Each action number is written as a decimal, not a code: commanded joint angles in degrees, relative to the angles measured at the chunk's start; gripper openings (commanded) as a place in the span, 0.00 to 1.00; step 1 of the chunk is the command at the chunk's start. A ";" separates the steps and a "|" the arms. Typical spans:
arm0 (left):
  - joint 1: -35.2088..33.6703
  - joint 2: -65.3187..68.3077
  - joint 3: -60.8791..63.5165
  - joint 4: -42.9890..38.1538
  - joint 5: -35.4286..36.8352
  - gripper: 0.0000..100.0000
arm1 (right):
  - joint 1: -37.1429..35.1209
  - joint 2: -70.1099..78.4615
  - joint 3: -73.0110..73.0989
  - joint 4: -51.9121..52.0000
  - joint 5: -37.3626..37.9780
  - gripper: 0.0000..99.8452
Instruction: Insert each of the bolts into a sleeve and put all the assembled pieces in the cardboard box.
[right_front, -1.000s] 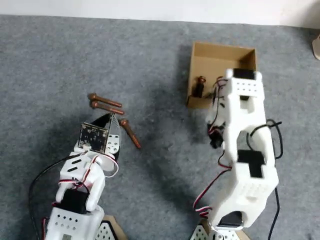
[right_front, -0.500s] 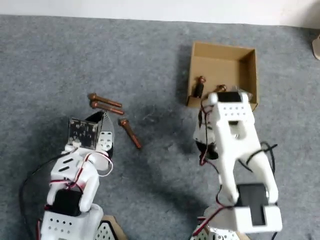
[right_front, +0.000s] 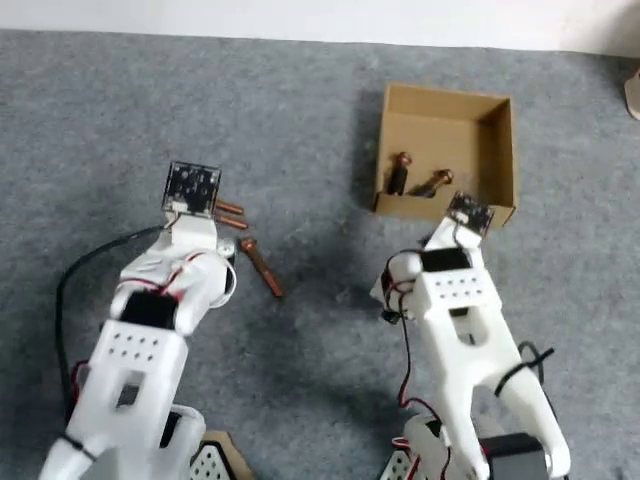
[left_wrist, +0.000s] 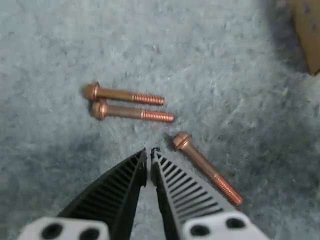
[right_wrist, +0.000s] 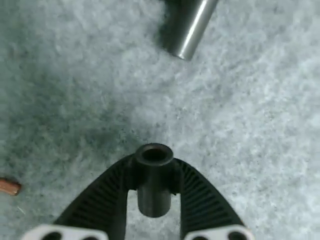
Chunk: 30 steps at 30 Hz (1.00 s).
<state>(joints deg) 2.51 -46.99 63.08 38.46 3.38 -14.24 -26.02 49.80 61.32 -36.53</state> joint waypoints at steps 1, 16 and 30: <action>-0.66 4.35 -5.05 0.00 1.93 0.03 | -0.31 -4.44 1.80 -3.65 -0.35 0.00; 7.60 30.81 -17.98 -1.05 2.99 0.04 | -0.40 -8.75 9.01 -10.77 -0.35 0.00; 5.32 32.31 -21.93 -1.41 31.03 0.03 | -0.40 -8.40 9.01 -10.86 -0.35 0.00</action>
<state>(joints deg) 11.21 -14.46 44.35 37.85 27.65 -14.24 -33.05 59.30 51.74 -36.53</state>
